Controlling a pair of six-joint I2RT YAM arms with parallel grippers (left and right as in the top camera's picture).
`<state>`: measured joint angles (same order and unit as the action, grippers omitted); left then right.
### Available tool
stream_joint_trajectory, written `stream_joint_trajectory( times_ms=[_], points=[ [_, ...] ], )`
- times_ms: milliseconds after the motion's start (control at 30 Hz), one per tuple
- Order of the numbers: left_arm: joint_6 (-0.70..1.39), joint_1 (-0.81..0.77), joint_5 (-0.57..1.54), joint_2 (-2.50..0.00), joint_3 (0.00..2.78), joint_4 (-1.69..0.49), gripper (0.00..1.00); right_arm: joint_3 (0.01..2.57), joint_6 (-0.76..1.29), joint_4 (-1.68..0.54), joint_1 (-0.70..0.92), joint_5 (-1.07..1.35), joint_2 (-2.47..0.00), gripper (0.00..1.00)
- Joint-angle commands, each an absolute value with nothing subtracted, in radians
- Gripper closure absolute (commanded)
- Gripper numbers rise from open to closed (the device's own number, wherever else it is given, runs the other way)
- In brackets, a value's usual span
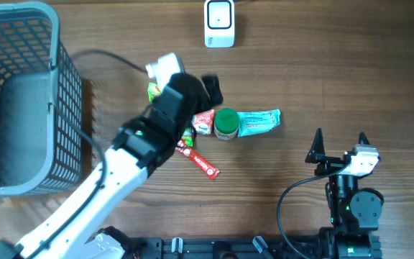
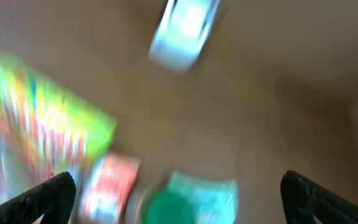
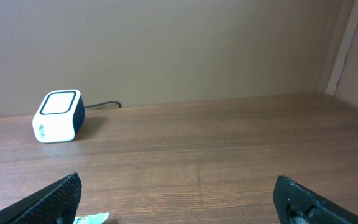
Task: Scan the item barcode
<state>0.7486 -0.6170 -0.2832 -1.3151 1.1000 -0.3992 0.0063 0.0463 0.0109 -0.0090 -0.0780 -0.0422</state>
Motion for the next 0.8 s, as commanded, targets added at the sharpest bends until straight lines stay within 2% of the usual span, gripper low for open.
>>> stream_joint_trajectory(
  times_ms=[0, 67, 133, 267, 433, 633, 767],
  points=[
    [0.228, -0.589, -0.552, -1.29, 1.301, -0.301, 0.0, 0.006, 0.033, 0.014, -0.007, -0.065, -0.038, 0.0],
    [0.046, -0.548, -0.551, -1.29, 1.401, -0.23, 0.0, 0.006, 0.033, 0.014, -0.007, -0.065, -0.038, 0.0],
    [-0.046, -0.517, -0.551, -1.29, 1.465, -0.201, 0.0, 0.006, 0.033, 0.014, -0.007, -0.065, -0.038, 0.0],
    [-0.233, -0.44, -0.58, -1.278, 1.628, -0.274, 0.0, 0.006, 0.032, 0.014, -0.007, -0.066, -0.038, 0.0],
    [-0.265, -0.415, -0.649, -1.234, 1.681, -0.442, 0.0, 0.006, 0.033, 0.014, -0.007, -0.065, -0.038, 0.0],
    [-0.267, -0.373, -0.622, -1.159, 1.675, -0.462, 0.0, 0.006, 0.033, 0.014, -0.007, -0.066, -0.038, 0.0],
    [-0.094, -0.289, -0.548, -1.066, 1.641, -0.502, 0.0, 0.006, 0.033, 0.014, -0.007, -0.065, -0.038, 0.0]
  ],
)
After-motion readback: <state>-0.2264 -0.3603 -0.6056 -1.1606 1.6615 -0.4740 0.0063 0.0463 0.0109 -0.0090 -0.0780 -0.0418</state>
